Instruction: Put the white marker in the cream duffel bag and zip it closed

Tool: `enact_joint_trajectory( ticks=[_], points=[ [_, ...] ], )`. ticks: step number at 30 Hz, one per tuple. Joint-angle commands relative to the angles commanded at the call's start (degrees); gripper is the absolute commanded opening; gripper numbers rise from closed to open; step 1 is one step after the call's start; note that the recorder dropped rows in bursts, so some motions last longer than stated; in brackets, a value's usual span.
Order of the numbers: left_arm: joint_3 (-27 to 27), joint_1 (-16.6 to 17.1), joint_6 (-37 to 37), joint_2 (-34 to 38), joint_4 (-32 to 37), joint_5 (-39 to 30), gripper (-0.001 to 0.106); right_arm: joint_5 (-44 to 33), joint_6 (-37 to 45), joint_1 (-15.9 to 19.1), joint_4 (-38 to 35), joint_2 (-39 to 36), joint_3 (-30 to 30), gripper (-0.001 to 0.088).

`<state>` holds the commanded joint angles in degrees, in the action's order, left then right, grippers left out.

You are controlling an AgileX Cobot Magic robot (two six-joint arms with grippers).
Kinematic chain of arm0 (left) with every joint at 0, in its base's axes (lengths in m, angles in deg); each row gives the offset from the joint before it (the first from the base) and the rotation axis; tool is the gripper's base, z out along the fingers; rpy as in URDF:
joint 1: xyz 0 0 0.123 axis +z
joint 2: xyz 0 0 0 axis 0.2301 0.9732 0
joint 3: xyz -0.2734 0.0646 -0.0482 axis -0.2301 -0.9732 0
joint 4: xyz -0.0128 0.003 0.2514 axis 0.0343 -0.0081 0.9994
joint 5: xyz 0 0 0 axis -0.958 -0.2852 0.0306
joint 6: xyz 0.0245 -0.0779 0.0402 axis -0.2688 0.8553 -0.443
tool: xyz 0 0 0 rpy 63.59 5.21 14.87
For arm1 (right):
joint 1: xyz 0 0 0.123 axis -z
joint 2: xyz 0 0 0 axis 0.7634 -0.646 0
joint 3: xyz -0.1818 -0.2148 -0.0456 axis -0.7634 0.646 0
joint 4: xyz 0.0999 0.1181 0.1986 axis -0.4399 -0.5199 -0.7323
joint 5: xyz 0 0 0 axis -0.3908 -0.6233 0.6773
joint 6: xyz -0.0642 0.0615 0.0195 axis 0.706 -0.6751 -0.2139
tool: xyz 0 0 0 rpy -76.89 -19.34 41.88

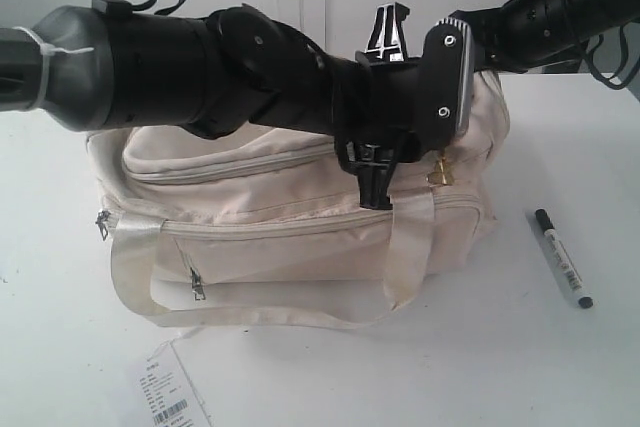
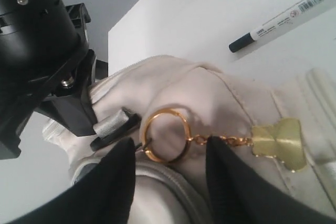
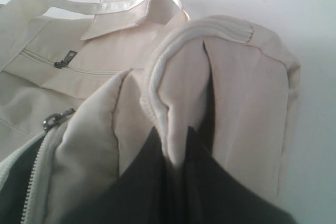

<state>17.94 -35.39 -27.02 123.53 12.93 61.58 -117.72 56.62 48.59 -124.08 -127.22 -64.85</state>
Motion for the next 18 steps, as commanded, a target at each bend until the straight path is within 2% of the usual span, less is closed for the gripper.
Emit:
enact_joint_trajectory(
  ticks=[10, 14, 18],
  points=[
    [0.0, 0.0, -1.19, 2.9, 1.51, 5.28, 0.048, 0.0, 0.0, 0.0, 0.0, 0.0, 0.0, 0.0],
    [0.0, -0.1, -1.19, 2.9, 1.51, 5.38, 0.048, 0.0, 0.0, 0.0, 0.0, 0.0, 0.0, 0.0],
    [0.0, -1.5, -1.3, 2.9, 1.51, 6.04, 0.047, -0.02, 0.95, 0.0, 0.0, 0.0, 0.0, 0.0]
  ],
)
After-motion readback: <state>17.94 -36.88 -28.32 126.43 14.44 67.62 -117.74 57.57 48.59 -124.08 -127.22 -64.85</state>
